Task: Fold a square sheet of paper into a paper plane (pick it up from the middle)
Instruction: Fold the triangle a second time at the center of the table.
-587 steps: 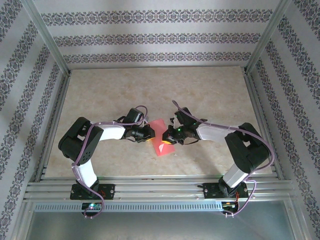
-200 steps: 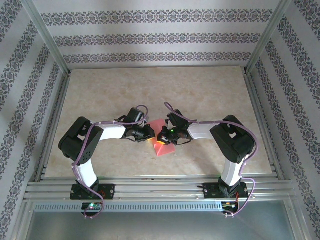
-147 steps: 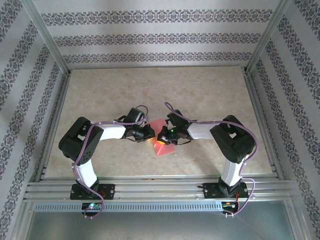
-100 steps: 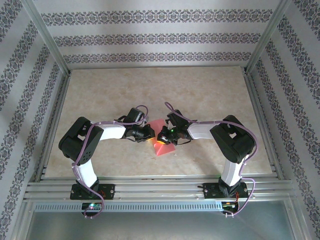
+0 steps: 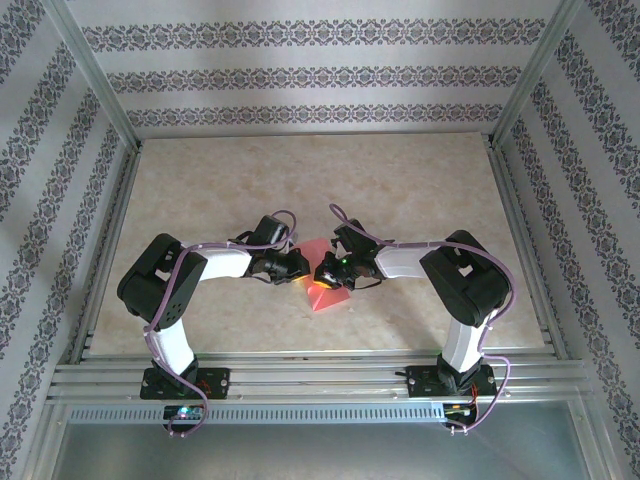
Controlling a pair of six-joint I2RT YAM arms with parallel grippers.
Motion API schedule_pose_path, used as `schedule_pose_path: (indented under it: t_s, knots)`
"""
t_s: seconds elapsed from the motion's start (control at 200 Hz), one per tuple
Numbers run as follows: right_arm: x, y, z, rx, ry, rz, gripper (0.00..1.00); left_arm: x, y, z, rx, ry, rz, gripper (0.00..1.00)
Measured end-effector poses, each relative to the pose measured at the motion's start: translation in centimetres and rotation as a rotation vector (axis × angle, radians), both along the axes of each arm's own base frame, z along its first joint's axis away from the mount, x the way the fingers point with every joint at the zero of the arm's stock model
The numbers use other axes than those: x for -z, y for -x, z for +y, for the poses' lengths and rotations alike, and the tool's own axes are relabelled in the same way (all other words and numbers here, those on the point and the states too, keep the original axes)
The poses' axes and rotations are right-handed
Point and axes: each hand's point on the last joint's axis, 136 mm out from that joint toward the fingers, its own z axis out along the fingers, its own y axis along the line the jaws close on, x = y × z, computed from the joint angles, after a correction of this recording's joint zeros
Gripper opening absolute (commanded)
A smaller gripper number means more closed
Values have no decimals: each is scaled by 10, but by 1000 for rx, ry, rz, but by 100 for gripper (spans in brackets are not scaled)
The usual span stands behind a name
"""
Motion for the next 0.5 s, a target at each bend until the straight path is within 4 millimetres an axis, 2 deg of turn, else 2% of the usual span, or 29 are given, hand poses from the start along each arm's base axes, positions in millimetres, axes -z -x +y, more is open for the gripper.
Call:
schedule_pose_path:
  t_s: [0.2, 0.29, 0.5]
  knots:
    - [0, 0, 0, 0, -1, -2, 17, -3, -1, 4, -17, -24, -3, 15]
    - [-1, -1, 1, -2, -4, -4, 20, -10, -6, 17, -67, -59, -20, 15]
    - [-3, -1, 3, -10, -15, -9, 32, -44, -16, 52, -196, -88, -101, 16]
